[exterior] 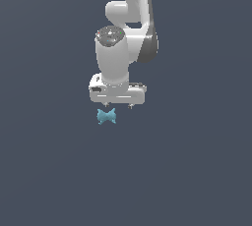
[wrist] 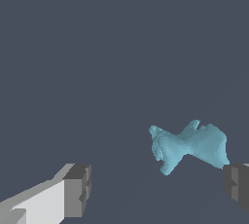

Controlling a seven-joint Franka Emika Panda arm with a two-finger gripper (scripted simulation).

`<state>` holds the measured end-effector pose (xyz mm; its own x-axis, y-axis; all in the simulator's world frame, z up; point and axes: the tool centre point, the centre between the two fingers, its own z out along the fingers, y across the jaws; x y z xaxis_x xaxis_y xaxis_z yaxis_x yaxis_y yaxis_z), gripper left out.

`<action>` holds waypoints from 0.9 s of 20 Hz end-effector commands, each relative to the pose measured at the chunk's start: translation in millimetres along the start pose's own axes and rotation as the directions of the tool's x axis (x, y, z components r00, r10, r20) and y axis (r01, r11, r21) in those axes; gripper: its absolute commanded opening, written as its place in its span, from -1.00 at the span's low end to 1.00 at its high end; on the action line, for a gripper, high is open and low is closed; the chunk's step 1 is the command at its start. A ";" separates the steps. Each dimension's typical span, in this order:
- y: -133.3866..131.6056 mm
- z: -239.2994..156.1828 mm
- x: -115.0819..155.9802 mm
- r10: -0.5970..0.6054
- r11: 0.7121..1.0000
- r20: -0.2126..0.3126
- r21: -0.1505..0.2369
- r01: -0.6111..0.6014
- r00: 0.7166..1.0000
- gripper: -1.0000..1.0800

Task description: Pick up the object and move it to a goal position.

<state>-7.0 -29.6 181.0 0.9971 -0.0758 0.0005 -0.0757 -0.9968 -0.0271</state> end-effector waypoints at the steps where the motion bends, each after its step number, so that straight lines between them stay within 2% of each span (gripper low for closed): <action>1: -0.7 0.4 -0.1 0.000 1.000 0.001 0.000 0.000 1.000 0.92; 11: 3.8 6.0 -1.6 0.106 0.994 0.002 0.000 -0.106 0.994 0.92; 18: 11.2 14.2 -3.9 0.266 0.964 0.003 0.000 -0.266 0.964 0.92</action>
<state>-11.0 -38.4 168.6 0.9539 -0.3001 -0.0085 -0.3002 -0.9535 -0.0264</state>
